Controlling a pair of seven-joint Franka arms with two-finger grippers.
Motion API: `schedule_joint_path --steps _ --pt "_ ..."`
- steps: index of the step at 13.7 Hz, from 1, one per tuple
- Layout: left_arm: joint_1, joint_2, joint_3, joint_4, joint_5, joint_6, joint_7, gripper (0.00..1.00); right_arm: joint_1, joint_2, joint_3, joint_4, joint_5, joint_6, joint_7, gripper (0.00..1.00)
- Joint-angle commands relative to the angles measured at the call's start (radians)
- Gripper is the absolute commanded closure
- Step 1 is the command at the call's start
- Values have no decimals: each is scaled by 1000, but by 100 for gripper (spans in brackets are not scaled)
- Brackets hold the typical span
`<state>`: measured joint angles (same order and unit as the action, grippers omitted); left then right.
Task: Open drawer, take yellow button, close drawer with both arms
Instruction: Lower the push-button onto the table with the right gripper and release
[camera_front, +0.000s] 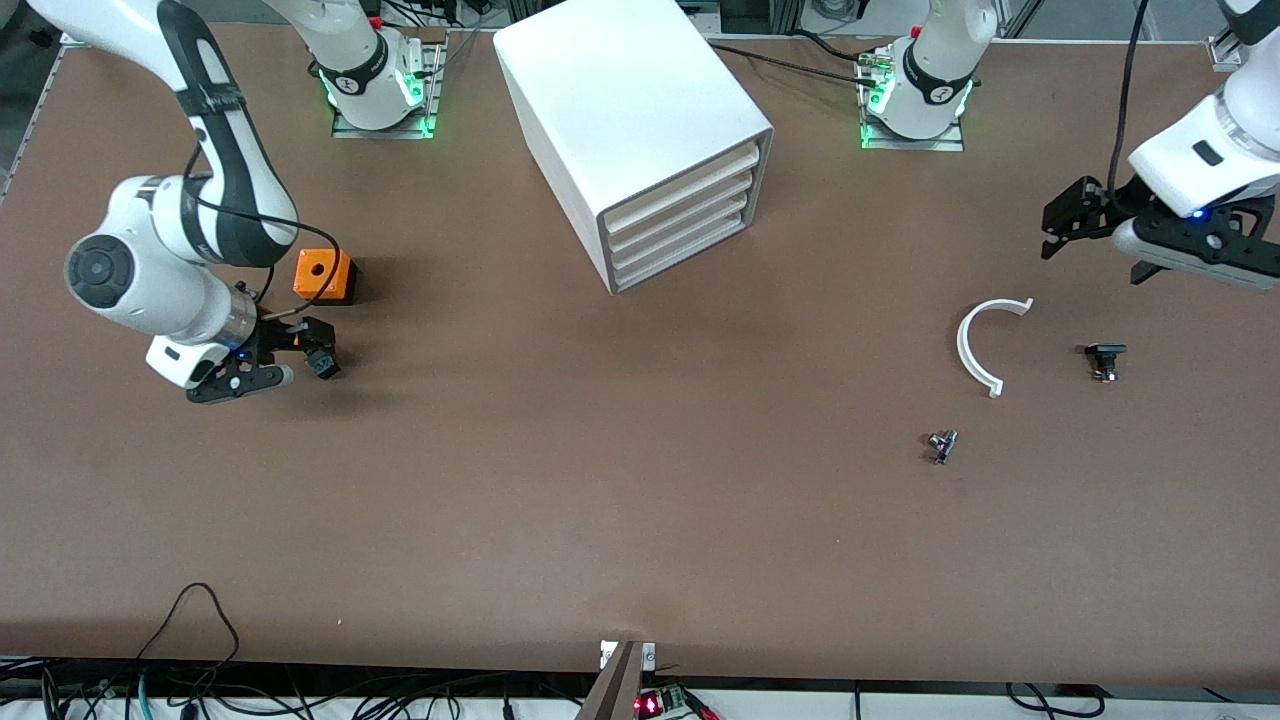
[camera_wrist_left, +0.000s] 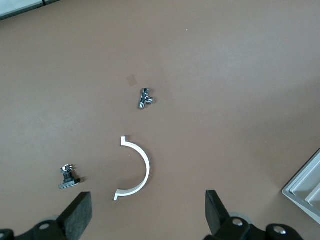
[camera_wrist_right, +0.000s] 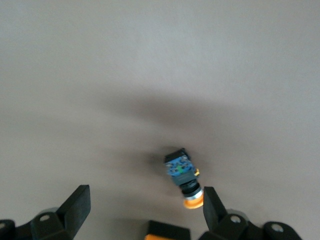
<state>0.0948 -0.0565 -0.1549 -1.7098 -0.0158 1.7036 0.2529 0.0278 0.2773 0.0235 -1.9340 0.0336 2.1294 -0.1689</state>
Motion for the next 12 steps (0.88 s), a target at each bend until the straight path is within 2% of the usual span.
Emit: schedule_joint_path --steps 1,3,4,5,7,9,10,12 --pt "-9 6 3 29 25 -32 22 0 -14 8 59 188 9 -191 127 0" --pt "-9 6 3 29 23 -30 22 0 -12 5 76 295 3 -335 277 0" --pt "-7 6 3 29 23 -30 22 0 -11 -3 104 346 0 -398 316 0" --pt "-7 7 3 29 23 -30 20 0 -6 -6 128 413 -4 -461 328 0" --pt "-7 6 3 30 25 -28 22 0 29 -4 131 544 -18 -569 330 0" --pt "-7 6 3 50 27 -32 19 0 37 -32 130 561 -143 -579 315 0" --pt "-7 7 3 53 25 -27 19 0 34 -36 121 561 -161 -583 316 0" --pt "-7 10 3 53 25 -16 19 0 31 -59 44 555 -167 -598 313 0"
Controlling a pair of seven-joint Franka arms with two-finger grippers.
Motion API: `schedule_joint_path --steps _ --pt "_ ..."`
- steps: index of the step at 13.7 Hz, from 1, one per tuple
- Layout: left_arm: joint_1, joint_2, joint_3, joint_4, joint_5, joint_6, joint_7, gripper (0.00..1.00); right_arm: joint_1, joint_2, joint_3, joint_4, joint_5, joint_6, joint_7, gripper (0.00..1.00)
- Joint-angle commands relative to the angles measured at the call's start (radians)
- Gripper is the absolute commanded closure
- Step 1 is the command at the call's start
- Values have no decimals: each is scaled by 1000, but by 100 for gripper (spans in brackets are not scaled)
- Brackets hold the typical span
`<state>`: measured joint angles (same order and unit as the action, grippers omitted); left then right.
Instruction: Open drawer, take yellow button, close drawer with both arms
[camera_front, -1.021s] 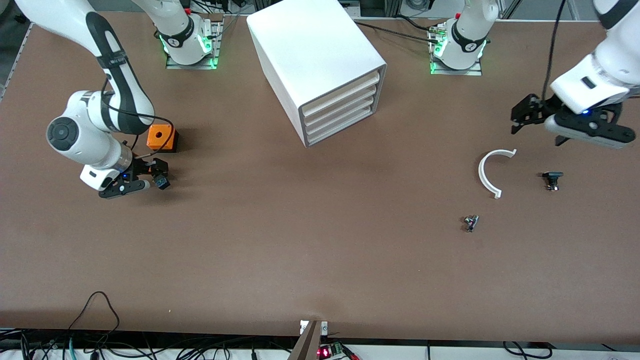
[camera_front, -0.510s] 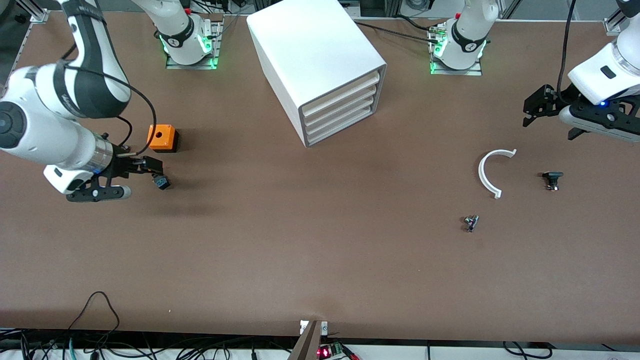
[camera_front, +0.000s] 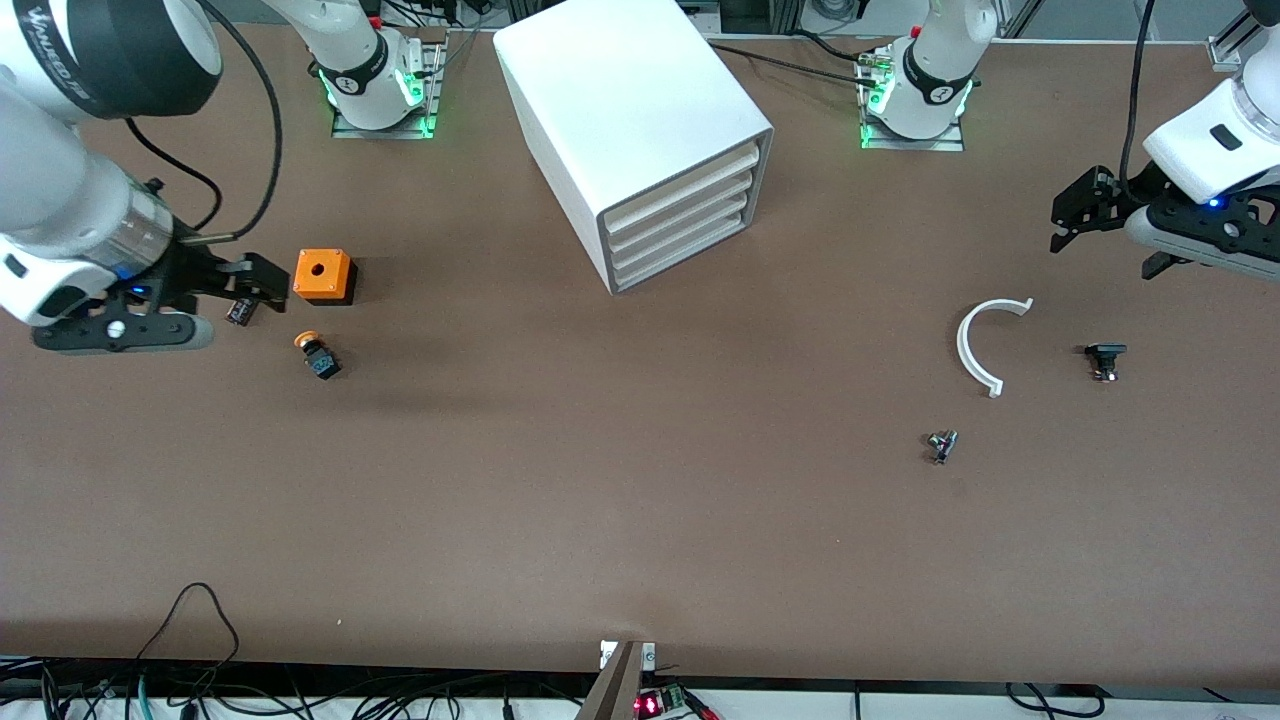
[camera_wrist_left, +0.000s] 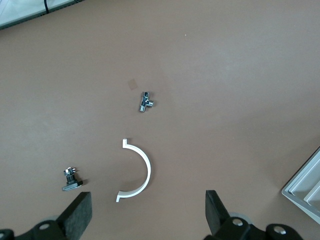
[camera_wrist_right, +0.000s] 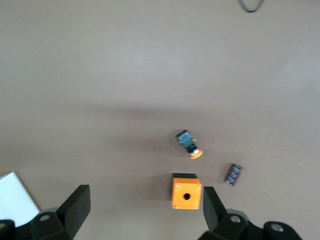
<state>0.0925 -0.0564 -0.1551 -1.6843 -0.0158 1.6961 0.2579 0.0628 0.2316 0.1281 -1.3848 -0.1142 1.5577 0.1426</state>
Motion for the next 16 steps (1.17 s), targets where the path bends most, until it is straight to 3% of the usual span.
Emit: schedule_joint_path --steps 1,3,6,11,16 --pt "-5 10 3 28 24 -9 11 0 -6 -20 -96 4 -18 -28 3 0" --pt "-5 10 5 28 23 -6 1 0 -9 -32 -140 -20 -9 -28 8 0" --pt "-5 7 3 29 23 -9 -145 0 -23 -90 -145 -98 -8 -16 -7 0" --pt "-5 12 5 28 24 -9 -209 0 -31 -104 -176 -115 33 -54 -104 0" --pt "-5 10 5 29 20 -41 -206 0 -29 -221 -189 -267 36 -2 -178 0"
